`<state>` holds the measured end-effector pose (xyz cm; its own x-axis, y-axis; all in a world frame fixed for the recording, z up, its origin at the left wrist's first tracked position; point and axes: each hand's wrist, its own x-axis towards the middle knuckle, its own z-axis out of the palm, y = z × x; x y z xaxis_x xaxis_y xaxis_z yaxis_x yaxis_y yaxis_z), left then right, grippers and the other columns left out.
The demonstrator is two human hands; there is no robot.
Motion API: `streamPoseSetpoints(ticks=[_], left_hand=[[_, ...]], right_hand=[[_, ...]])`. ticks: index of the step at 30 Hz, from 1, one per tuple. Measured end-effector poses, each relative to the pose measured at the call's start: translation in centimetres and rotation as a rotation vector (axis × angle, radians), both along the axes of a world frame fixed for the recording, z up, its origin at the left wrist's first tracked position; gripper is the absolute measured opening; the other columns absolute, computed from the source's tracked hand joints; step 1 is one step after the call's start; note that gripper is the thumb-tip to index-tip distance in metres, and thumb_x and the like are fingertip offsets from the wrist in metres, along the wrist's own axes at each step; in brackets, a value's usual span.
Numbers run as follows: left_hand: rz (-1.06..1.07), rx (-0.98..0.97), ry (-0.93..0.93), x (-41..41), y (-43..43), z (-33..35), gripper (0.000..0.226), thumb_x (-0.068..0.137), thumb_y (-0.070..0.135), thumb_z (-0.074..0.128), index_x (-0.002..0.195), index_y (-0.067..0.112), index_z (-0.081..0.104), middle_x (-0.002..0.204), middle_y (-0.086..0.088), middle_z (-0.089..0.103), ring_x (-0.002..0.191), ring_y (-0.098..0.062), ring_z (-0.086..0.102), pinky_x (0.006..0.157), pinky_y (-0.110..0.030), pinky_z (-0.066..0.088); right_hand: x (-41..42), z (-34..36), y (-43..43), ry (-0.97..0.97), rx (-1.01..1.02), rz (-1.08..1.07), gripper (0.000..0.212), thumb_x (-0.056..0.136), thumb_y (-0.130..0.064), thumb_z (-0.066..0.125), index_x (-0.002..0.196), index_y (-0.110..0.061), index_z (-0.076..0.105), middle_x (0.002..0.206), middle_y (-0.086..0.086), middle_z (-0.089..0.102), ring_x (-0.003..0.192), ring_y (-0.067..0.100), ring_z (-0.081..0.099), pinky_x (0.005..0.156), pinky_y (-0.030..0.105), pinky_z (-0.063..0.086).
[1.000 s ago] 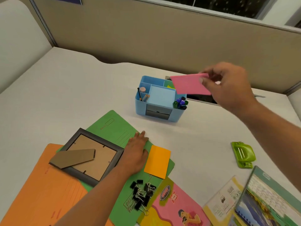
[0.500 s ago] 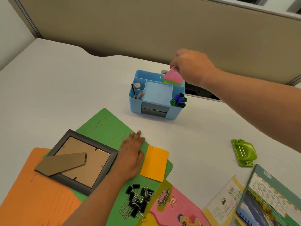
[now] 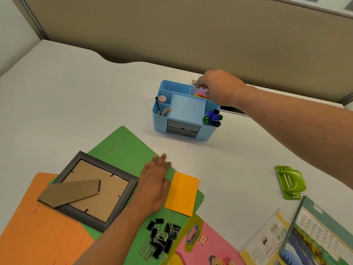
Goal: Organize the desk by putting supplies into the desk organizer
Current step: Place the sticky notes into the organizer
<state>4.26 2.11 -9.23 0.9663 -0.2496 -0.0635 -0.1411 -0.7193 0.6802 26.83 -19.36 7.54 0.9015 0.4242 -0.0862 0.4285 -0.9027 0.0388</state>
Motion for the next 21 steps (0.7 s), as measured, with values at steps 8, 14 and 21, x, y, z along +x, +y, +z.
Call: streamPoseSetpoints(ticks=[8,14,21], left_hand=[[-0.006,0.007,0.032,0.0,0.0,0.5,0.059,0.086,0.027,0.032,0.145,0.019,0.039,0.159,0.007,0.015,0.145,-0.005,0.0,0.118,-0.027,-0.003],[0.036,-0.06,0.093,-0.3,-0.3,1.8,0.054,0.092,0.02,0.041,0.145,0.011,0.038,0.159,-0.003,0.023,0.148,-0.016,0.012,0.119,-0.028,0.005],[0.231,-0.045,0.044,-4.3,-1.3,3.9,0.04,0.09,0.016,0.057,0.129,0.009,0.056,0.129,-0.005,0.057,0.12,-0.02,0.05,0.104,-0.029,0.037]], right_hand=[[-1.5,1.4,-1.5,-0.082,0.333,-0.213,0.026,0.087,-0.007,0.059,0.109,-0.017,0.069,0.102,0.003,0.069,0.088,0.016,0.059,0.081,0.031,0.052],[-12.9,0.9,-1.7,-0.167,1.05,-0.532,0.008,0.085,-0.019,0.064,0.087,-0.024,0.07,0.076,-0.008,0.069,0.068,0.009,0.064,0.068,0.025,0.053],[-25.4,-8.8,0.1,0.402,1.165,-0.871,0.026,0.095,0.001,0.05,0.088,-0.017,0.066,0.086,0.006,0.071,0.082,0.022,0.07,0.068,0.027,0.057]])
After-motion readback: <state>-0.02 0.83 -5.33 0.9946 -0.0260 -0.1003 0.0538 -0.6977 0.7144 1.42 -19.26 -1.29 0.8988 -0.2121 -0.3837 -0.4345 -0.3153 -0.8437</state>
